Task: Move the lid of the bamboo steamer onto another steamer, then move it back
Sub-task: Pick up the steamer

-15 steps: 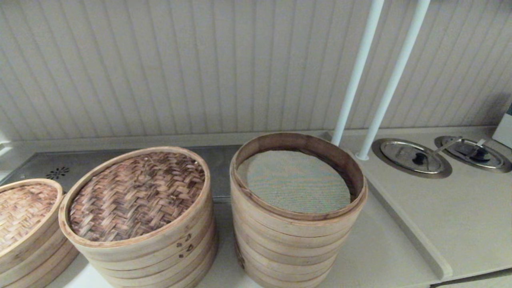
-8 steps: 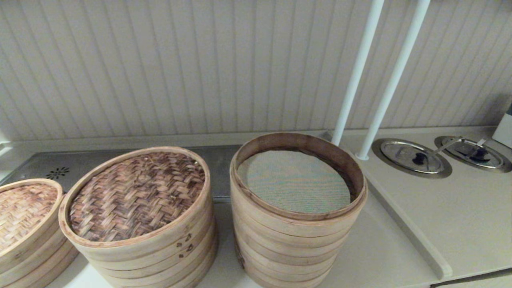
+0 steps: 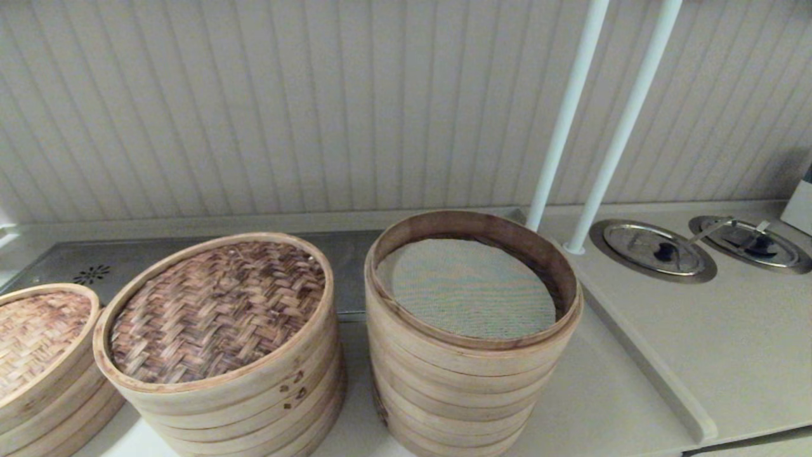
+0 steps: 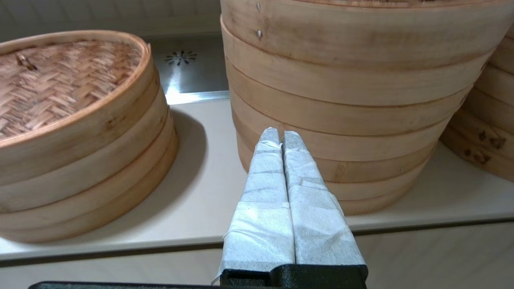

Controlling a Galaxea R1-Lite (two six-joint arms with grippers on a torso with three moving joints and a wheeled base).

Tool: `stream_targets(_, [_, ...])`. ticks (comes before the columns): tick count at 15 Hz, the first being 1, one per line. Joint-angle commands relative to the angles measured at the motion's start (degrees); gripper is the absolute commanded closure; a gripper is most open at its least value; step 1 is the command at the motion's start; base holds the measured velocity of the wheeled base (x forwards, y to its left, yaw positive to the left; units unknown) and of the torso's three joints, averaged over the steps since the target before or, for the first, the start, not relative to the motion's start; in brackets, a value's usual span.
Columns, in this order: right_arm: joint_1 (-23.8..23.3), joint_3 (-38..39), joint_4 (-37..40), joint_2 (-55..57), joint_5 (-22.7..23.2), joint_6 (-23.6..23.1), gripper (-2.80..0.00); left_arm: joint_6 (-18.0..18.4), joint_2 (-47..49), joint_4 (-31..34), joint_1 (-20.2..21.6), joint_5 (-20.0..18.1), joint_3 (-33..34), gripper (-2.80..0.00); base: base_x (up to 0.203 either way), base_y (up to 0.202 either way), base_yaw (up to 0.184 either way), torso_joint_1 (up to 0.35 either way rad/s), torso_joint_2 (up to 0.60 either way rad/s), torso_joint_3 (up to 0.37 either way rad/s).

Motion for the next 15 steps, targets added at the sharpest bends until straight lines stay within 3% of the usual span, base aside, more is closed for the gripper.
stream_targets(1, [0.03, 0.18, 0.02, 0.09, 0.04, 0.04, 0.00, -0.07, 5.34, -0.66, 0.00, -0.19, -4.02, 0.00, 0.000, 0.000, 0.000, 0.000, 0.00, 0.000])
stream_targets(9, [0.03, 0.18, 0.02, 0.09, -0.02, 0.04, 0.00, -0.27, 28.19, 0.29, -5.62, 1.80, -28.24, 0.00, 0.000, 0.000, 0.000, 0.000, 0.00, 0.000])
stream_targets(15, [0.03, 0.18, 0.02, 0.05, -0.02, 0.03, 0.00, 0.37, 46.39, 8.80, -8.56, 0.30, -45.00, 0.00, 0.000, 0.000, 0.000, 0.000, 0.00, 0.000])
